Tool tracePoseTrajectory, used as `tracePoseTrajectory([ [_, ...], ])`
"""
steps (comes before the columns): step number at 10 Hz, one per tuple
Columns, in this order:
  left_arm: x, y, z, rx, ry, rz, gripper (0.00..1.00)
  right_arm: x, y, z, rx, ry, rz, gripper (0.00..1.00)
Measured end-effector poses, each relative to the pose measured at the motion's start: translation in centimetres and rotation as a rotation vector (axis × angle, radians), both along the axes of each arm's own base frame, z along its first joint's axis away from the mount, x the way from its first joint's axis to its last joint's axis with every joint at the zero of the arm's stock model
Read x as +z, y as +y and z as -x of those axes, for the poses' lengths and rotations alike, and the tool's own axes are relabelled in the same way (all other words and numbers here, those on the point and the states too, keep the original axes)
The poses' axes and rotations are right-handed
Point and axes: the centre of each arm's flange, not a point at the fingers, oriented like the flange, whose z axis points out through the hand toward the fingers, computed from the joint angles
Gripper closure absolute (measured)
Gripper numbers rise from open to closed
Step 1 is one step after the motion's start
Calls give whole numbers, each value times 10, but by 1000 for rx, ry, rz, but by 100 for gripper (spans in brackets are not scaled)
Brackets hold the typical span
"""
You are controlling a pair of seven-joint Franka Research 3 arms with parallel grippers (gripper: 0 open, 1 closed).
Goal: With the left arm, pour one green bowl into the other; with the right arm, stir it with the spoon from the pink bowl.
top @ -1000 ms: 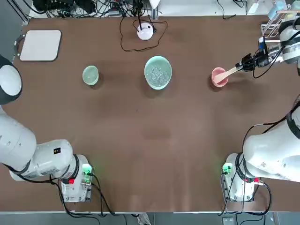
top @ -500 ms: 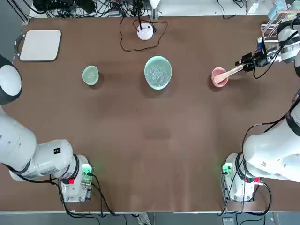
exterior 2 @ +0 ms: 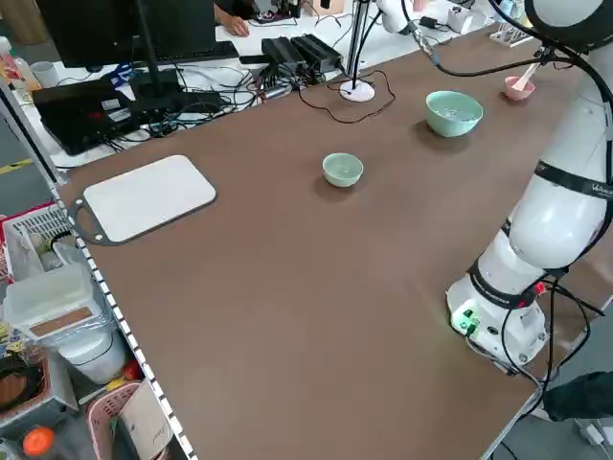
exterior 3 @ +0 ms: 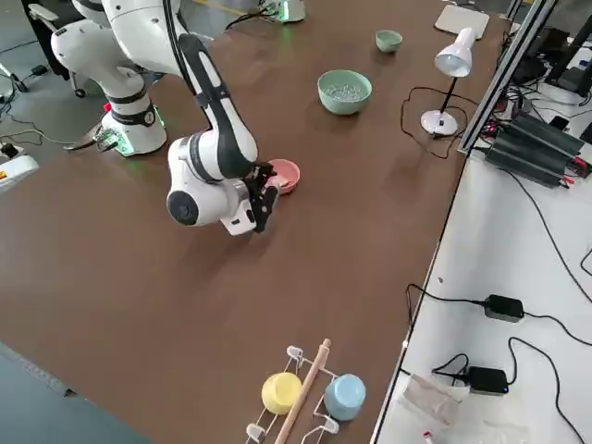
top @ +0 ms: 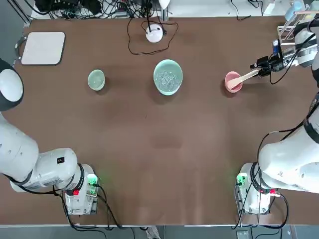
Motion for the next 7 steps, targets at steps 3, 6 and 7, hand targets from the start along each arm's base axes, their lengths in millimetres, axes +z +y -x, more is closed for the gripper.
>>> tracePoseTrajectory([
  [3, 0, -1, 0, -1, 0, 0, 0, 9, -1, -10, 2, -18, 11, 1],
  [6, 0, -2, 0, -3, 0, 0, 0, 29, -9, -26, 27, 56, 97, 1],
  [7, 0, -1, 0, -2, 0, 0, 0, 42, -13, -35, 39, 83, 142, 1],
])
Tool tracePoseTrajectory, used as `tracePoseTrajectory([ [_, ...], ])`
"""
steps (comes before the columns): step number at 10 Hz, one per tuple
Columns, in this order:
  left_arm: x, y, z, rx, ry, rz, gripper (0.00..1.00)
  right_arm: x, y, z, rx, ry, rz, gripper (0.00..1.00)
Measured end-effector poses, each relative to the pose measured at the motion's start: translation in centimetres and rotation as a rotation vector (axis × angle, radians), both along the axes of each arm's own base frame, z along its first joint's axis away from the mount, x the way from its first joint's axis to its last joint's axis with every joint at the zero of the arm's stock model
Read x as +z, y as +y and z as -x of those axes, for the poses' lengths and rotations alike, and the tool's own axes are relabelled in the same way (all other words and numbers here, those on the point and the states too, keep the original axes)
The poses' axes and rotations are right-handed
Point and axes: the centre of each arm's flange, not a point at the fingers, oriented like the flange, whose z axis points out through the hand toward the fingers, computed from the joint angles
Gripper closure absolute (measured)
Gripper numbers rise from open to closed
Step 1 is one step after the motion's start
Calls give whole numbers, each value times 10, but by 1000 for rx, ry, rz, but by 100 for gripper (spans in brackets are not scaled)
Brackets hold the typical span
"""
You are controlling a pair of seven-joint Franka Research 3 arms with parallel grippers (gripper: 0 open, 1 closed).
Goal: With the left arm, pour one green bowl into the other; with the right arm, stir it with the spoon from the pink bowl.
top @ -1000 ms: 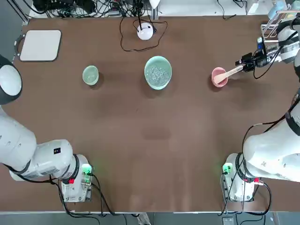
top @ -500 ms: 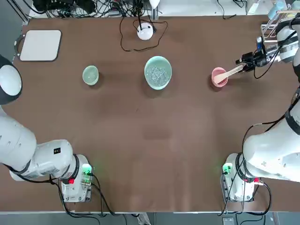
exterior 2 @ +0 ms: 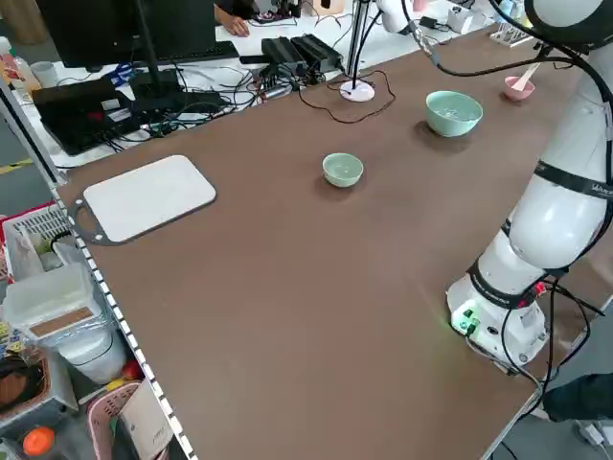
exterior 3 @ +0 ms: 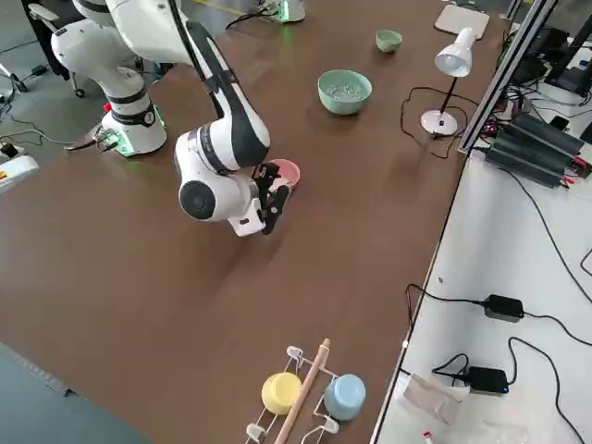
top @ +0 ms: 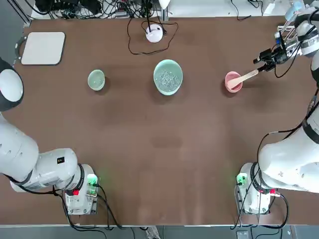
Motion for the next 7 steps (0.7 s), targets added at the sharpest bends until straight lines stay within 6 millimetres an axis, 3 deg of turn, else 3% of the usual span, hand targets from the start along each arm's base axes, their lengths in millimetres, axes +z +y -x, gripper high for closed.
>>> tracePoseTrajectory([
  [2, 0, 0, 0, 0, 0, 0, 0, 32, -4, -15, 45, 13, 97, 0],
  [4, 0, 0, 0, 0, 0, 0, 0, 75, 7, -25, 112, 48, 255, 0],
  [7, 0, -3, 0, -5, -1, 0, 0, 170, 74, -46, 82, 51, 450, 0],
])
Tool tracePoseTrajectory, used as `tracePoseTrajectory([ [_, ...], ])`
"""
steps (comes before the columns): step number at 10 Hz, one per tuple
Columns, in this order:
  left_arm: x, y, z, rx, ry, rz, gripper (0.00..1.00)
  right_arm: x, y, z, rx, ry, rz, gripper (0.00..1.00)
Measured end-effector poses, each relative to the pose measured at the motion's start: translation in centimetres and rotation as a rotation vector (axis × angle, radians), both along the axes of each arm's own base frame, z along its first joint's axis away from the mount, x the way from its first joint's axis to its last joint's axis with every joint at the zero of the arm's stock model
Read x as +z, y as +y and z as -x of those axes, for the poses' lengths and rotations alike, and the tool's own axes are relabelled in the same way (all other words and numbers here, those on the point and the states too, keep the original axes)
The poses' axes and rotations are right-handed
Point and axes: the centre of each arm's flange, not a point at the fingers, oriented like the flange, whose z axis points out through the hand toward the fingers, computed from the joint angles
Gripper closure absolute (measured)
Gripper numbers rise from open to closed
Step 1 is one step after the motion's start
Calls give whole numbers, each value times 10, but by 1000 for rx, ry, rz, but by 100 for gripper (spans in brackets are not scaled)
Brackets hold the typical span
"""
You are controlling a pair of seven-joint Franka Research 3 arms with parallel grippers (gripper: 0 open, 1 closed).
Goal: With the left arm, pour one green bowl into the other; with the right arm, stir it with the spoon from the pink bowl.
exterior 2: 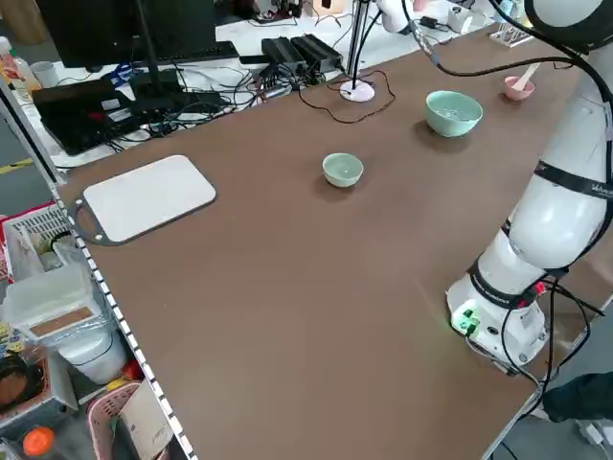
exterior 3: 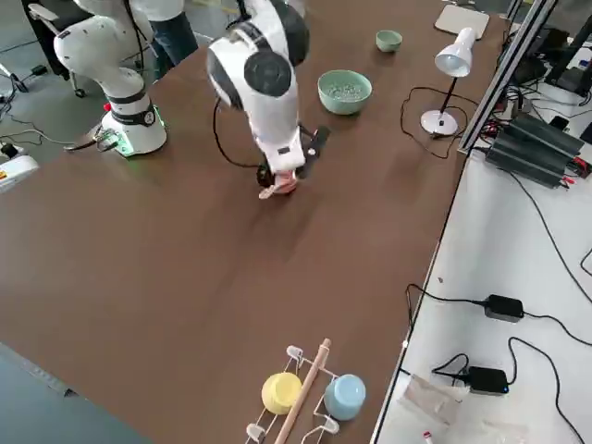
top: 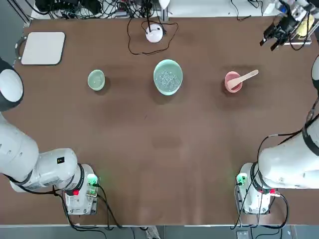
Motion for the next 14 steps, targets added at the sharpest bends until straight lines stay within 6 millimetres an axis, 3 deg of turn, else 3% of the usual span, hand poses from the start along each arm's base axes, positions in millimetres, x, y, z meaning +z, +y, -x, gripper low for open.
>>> tracePoseTrajectory([
  [2, 0, 4, 0, 7, 0, 0, 0, 61, 24, 7, -36, -36, 114, 0],
  [3, 0, 5, 0, 10, 0, -1, 0, 85, 45, 10, -64, -44, 186, 0],
  [5, 0, 5, 0, 9, 0, -1, 0, 121, 101, 15, -84, -26, 242, 0],
  [6, 0, 5, 0, 9, 0, -1, 0, 140, 116, 17, -65, -16, 257, 0],
  [11, 3, 5, 1, 9, -5, -1, 0, 202, 127, 26, -39, -21, 276, 0],
  [14, 3, 5, 1, 9, -5, -1, 0, 209, 132, 30, -27, -5, 276, 0],
])
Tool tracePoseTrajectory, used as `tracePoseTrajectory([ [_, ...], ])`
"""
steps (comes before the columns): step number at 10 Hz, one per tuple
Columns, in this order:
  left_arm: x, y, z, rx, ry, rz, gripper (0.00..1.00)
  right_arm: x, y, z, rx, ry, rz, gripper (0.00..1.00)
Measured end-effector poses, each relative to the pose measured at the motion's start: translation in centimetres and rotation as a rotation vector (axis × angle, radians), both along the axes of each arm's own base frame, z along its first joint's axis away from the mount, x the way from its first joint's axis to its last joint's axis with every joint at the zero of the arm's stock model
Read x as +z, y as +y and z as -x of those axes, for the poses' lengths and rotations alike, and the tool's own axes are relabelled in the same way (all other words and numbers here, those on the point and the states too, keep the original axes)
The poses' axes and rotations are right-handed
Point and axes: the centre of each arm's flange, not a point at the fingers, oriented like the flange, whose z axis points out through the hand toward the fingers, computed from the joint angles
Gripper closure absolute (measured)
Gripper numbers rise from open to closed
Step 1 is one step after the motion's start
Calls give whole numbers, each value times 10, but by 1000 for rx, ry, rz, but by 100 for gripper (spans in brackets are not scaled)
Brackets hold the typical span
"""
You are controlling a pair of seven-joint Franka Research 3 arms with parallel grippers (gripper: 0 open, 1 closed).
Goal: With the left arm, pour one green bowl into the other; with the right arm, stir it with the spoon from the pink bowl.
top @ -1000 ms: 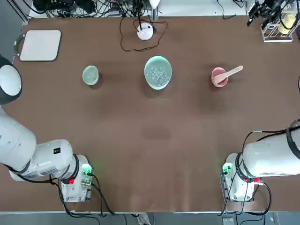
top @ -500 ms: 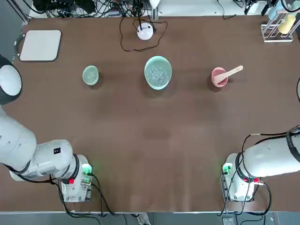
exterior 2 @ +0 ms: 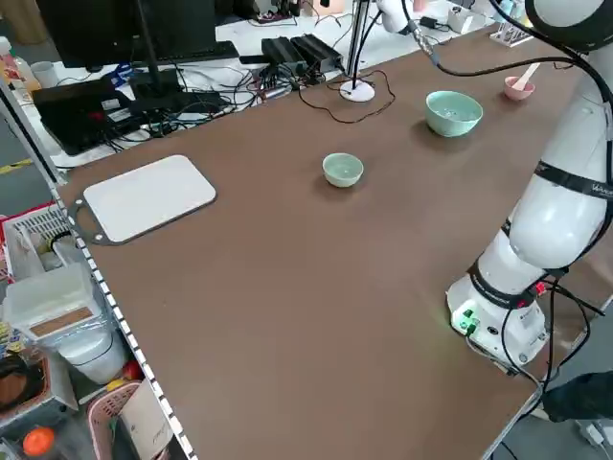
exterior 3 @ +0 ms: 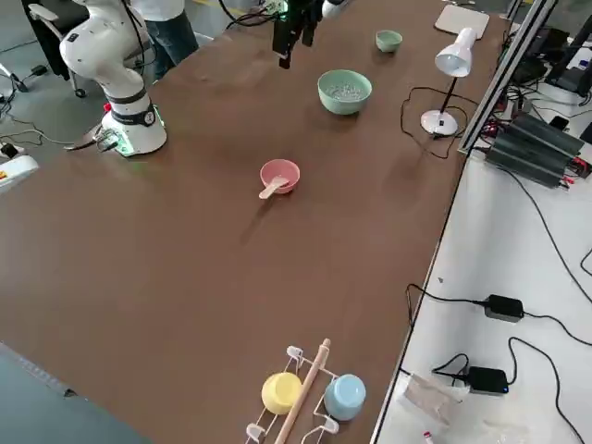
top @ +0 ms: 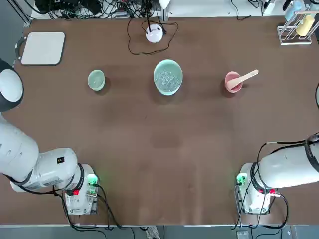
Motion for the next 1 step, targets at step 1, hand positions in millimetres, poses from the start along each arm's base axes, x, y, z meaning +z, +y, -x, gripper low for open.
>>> tracePoseTrajectory([
  [1, 0, 0, 0, 0, 0, 0, 0, 1, 0, 1, 1, 2, 0, 0],
])
